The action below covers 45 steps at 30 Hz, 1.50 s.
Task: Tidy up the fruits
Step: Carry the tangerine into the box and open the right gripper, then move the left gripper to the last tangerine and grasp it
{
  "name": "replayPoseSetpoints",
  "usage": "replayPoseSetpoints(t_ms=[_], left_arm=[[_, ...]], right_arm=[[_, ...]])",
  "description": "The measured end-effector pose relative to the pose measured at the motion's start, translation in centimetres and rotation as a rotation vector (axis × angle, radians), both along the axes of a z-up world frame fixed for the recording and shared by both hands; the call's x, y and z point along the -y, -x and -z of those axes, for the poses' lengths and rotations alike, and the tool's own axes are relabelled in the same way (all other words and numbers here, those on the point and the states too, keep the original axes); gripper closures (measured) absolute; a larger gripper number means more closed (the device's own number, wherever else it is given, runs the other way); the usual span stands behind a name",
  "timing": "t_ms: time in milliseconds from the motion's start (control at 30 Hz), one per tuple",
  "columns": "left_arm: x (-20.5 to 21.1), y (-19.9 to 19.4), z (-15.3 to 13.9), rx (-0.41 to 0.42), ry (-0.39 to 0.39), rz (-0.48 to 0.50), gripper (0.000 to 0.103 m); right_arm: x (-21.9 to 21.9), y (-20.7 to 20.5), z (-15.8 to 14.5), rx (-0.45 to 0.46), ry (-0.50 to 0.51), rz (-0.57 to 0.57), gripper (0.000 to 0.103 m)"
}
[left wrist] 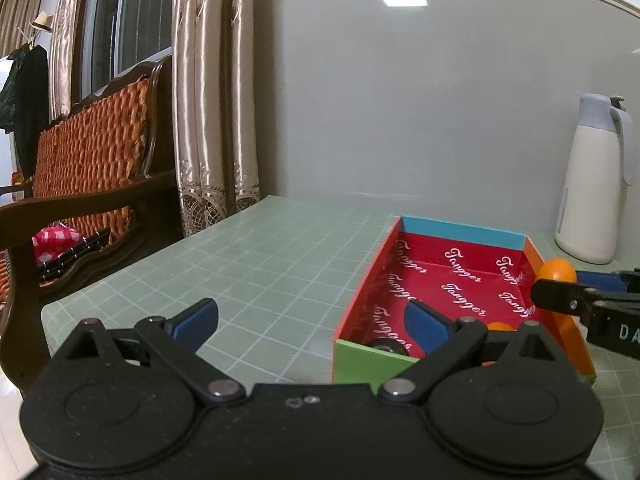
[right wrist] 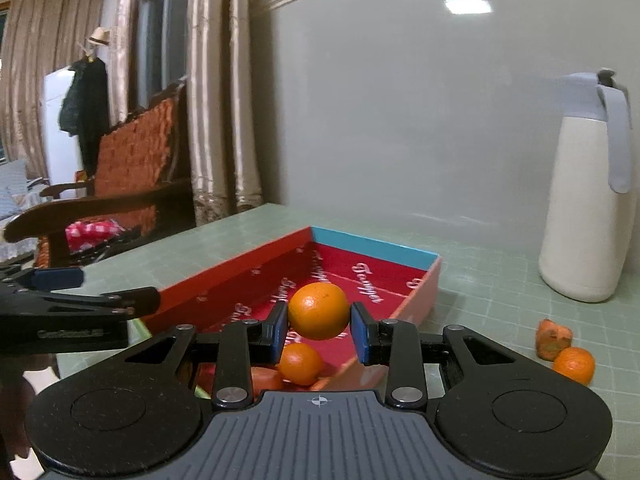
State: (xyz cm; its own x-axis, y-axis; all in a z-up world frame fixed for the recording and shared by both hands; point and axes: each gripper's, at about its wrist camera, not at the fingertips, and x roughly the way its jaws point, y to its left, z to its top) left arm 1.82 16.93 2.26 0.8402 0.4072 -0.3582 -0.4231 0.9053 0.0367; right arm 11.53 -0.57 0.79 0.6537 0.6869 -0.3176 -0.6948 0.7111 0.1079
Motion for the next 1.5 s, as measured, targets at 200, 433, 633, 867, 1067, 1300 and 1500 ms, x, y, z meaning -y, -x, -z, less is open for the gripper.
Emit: replayPoseSetpoints(t_ms=[200,433,633,867,1067,1300,1500], left_arm=[[0.1,0.0,0.0,-0.002,-0.001,0.001,0.010],[0.8,-0.3,-0.1,0.002,0.008,0.015,0.009],[2.1,-0.6,-0.2,0.009,0.013,0.048,0.006],[4.2,-1.4,-0.2,0.016,0.009,0.098,0.006],[5.9,-2.1,-0.1,0.028,0.023,0.142,0.006],[10.4,-3.9,-0.1,0.036,0.019,0.252,0.006],[14.5,-5.6,-0.2,0.029,0.033,0.340,0.009]], right_arm=[[-0.9,1.1,0.1,0.014,0.015,-0.057,0.069],[-1.1,2.4,0.4,0.107,0.063,-0.065,0.031],[1.4,1.3,0.6,0.114,0.069,0.052,0.001],[7.1,-0.3,0.8,0.062,0.013,0.226,0.000],[11.6,-1.1,0.2,0.048,-0.036,0.388,0.000],[16.4,-1.3,0.2,0.028,-0.042,0.503,0.000],[20.3,-0.8,0.5,0.031,-0.017,0.565,0.000]])
